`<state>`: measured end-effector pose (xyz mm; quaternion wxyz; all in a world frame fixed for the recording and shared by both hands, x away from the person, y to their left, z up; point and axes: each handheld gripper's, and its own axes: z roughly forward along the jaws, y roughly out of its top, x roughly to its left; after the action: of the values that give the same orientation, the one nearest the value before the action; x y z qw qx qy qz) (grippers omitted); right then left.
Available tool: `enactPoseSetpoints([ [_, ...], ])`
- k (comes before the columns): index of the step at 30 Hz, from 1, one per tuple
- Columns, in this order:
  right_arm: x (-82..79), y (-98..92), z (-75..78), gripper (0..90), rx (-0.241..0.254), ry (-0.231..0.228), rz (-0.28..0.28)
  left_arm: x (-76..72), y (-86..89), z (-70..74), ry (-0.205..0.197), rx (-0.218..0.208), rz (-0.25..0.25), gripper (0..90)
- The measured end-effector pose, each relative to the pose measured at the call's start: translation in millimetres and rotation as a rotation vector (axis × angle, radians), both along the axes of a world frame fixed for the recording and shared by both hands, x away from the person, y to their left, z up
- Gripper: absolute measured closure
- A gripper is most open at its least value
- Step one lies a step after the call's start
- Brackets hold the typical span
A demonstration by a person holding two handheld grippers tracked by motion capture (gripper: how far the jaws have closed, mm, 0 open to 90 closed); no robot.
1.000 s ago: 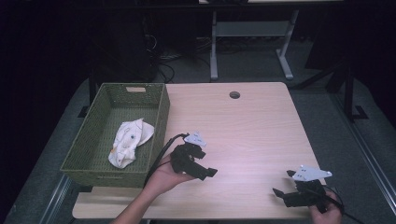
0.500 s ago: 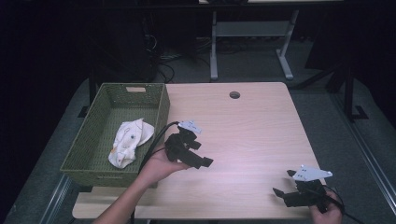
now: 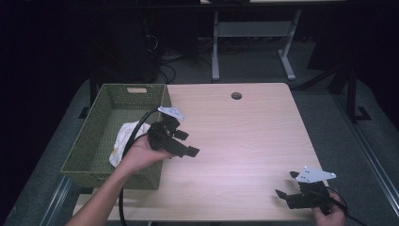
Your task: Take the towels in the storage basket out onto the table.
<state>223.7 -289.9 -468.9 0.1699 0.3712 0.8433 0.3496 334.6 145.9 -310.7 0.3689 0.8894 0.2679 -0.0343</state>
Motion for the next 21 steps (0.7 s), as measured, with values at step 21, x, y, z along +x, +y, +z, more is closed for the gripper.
enactPoseSetpoints([
  [21, -0.1, 0.0, -0.6, 14.0, -0.001, 0.009, -0.005, 22.2, 72.3, 5.8, 0.025, -0.009, 0.11, 19.1],
])
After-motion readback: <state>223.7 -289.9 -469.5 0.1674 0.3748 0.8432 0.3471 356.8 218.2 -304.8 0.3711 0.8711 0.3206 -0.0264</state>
